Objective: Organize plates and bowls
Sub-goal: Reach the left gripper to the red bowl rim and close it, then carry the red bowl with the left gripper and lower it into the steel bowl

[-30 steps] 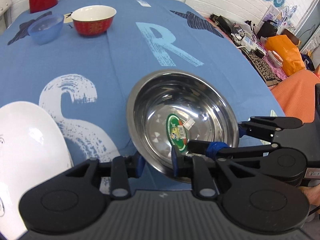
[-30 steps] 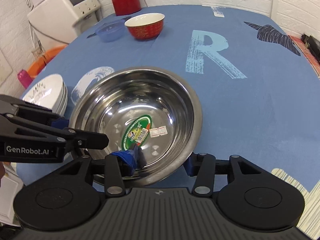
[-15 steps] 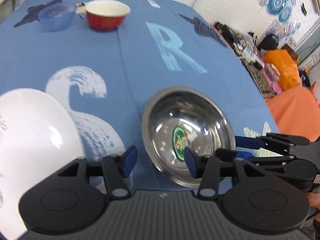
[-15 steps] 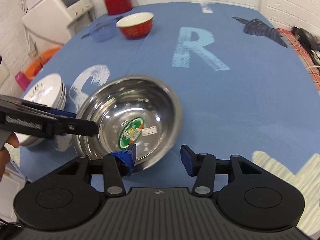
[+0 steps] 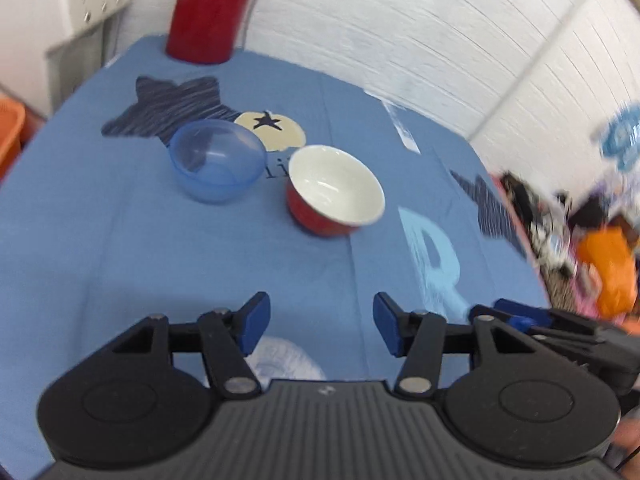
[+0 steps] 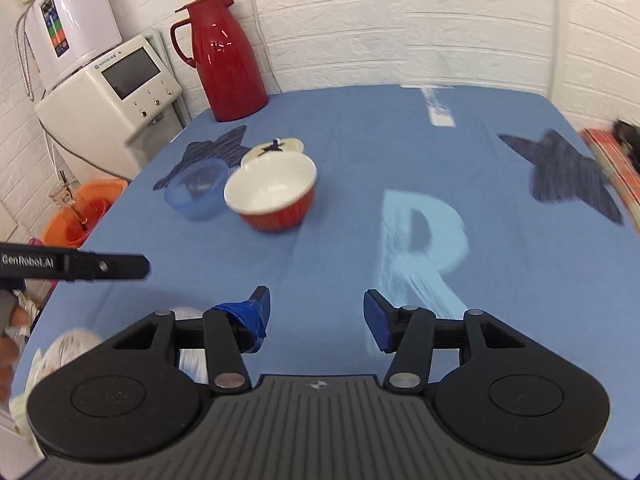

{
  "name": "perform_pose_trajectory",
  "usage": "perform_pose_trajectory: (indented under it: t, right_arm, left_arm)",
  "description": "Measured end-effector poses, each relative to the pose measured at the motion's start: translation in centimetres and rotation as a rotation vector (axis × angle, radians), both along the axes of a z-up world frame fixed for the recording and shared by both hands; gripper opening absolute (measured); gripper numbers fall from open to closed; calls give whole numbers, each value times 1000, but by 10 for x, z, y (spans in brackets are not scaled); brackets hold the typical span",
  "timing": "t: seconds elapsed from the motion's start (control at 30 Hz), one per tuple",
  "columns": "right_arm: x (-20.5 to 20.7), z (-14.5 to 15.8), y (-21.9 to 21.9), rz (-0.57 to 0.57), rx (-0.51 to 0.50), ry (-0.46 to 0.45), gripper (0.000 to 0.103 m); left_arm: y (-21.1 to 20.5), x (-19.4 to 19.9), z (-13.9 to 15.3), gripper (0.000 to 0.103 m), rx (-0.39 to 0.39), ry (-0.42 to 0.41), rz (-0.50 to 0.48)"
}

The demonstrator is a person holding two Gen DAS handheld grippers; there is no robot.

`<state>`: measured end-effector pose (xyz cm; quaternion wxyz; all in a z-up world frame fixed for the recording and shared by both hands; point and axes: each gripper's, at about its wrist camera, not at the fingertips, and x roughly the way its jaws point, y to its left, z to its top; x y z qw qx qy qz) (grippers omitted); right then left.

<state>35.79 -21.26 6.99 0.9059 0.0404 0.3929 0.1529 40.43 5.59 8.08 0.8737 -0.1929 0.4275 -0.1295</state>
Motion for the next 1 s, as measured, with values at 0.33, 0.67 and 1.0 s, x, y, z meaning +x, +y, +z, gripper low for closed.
perform_pose_trajectory:
  t: [0.33, 0.67, 1.0]
  right_arm:
    - [159, -40, 59, 40, -144, 78, 40]
    - [173, -67, 62, 94, -48, 115, 15]
    - [76, -39, 52, 129, -55, 152, 14]
  left_arm:
    - [-14, 107, -50, 55, -97, 142, 210]
    - [-22, 123, -64, 22, -37, 158, 153]
    - [-36, 33, -33, 17, 34, 154, 26]
